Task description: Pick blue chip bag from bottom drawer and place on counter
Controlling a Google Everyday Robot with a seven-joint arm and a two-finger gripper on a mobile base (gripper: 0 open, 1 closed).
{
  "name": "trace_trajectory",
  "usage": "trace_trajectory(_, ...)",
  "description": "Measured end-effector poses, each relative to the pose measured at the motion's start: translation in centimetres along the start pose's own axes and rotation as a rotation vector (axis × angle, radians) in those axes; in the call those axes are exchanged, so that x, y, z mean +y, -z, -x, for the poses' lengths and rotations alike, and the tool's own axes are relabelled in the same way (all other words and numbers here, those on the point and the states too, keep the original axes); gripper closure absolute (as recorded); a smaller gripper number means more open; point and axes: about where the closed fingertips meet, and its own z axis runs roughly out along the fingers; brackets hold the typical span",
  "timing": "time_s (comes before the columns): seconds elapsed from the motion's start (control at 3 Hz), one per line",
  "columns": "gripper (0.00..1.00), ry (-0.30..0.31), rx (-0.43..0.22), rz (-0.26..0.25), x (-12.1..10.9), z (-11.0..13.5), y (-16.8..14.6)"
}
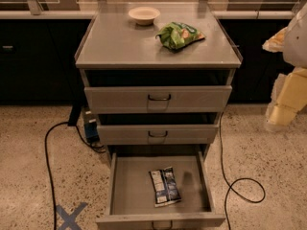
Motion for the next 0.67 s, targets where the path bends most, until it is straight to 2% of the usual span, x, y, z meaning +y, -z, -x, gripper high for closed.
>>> trace_trajectory(0.33, 0.0, 0.0, 0.0, 0.0, 0.0, 0.0, 0.0)
trace_trajectory(0.67, 0.0, -0.004, -0.011, 0.005, 0.5, 0.2, -1.4)
